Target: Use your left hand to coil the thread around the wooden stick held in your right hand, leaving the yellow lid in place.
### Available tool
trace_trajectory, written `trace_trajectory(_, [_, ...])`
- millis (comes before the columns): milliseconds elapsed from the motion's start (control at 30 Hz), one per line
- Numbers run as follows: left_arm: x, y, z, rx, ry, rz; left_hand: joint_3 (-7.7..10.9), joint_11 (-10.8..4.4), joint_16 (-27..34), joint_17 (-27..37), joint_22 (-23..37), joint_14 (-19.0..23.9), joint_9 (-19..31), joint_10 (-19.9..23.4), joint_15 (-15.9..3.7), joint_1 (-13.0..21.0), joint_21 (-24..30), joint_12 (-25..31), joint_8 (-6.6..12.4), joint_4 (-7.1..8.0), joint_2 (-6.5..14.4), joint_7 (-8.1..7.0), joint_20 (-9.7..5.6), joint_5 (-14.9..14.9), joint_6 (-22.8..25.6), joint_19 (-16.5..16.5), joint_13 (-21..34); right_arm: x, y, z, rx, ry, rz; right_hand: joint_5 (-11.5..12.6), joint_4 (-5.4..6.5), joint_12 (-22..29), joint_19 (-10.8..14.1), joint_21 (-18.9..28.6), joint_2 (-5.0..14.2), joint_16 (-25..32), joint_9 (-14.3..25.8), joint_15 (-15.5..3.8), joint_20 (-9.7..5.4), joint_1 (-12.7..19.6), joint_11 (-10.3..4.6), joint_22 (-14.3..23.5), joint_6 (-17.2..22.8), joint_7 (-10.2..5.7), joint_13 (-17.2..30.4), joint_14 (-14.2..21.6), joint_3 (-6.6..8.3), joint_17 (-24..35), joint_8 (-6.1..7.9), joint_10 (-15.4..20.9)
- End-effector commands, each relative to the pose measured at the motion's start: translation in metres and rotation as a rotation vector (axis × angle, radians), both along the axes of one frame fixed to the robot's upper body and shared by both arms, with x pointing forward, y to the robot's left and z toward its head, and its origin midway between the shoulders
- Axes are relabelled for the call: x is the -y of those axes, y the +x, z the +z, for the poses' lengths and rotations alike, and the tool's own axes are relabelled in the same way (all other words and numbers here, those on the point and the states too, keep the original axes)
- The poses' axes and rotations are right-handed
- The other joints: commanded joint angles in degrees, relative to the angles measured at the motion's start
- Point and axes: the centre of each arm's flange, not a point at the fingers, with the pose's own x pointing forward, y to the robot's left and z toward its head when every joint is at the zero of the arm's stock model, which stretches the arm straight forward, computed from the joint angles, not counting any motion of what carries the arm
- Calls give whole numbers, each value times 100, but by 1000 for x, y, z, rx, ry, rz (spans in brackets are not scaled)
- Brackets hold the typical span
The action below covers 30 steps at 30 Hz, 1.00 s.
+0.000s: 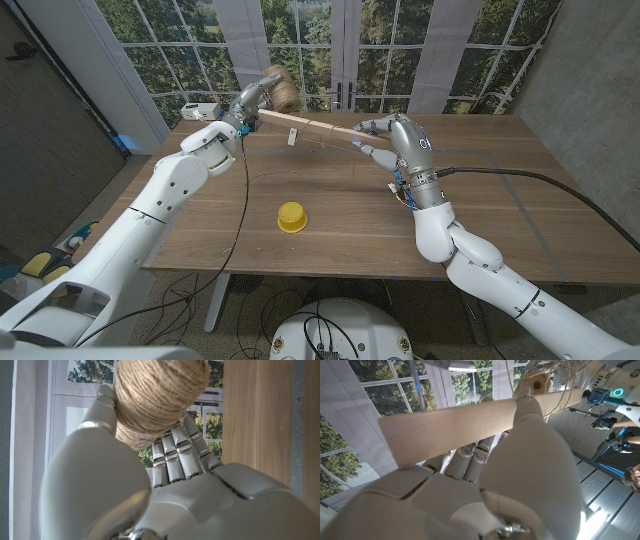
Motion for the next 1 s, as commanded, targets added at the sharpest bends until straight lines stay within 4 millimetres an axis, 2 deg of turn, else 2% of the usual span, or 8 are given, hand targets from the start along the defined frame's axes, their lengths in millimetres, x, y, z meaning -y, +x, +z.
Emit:
trace_trajectory(33, [0, -17, 32, 16, 93, 47, 508, -1083, 24, 23, 0, -230, 787, 1126, -805, 797, 41, 46, 761, 447, 1488, -622, 28, 11, 935, 1, 1325, -1, 3, -6, -28, -62, -52, 58, -4, -32, -47, 38, 785, -14, 1, -170, -862, 835, -44, 7, 63, -2, 2, -37, -18, 6, 15, 10])
trace_trajectory(600, [36, -20, 68, 108, 197, -34, 500, -1076, 38, 50, 1, -217, 780, 1123, -811, 842, 50, 62, 763, 425, 1480, -602, 35, 6, 968, 9, 1321, -29, 10, -10, -65, -201, -76, 103, -3, -78, -90, 44, 797, -41, -33, -177, -856, 871, -39, 12, 81, -26, -16, -61, -62, 21, -3, 43])
trace_trajectory(1000, [63, -46, 83, 209, 288, -86, 492, -1068, 40, 59, 2, -206, 794, 1121, -804, 853, 51, 69, 756, 432, 1481, -608, 46, 4, 941, -3, 1315, -35, 27, -3, -137, -202, -116, 130, 11, -107, -102, 59, 825, -41, -57, -174, -850, 888, -10, 14, 87, -1, -22, -36, -95, 39, -18, 76])
